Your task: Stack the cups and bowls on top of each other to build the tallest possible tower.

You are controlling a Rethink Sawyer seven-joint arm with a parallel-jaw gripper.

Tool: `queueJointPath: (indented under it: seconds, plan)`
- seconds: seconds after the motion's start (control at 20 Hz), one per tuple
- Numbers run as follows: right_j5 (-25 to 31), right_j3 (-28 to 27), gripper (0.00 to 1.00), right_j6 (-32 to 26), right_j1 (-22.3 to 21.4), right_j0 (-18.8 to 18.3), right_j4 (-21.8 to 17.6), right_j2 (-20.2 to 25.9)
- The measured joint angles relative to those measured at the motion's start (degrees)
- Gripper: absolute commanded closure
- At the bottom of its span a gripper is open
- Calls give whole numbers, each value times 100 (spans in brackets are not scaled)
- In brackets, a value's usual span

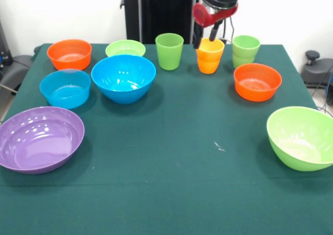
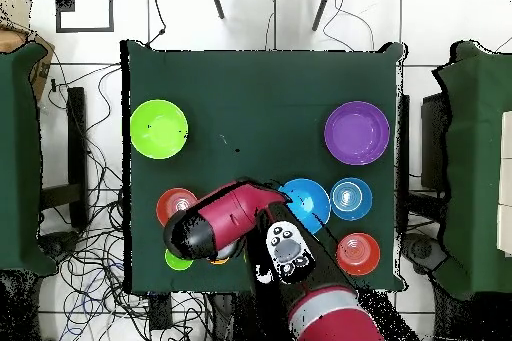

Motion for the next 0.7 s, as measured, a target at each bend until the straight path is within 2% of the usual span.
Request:
queueJointPath:
  seconds: [0.35, 0.7]
  plan:
    - [-307, -2, 0, 0, 580, 146, -377, -53]
    - [-401, -3, 0, 0, 832, 160, -463, -98]
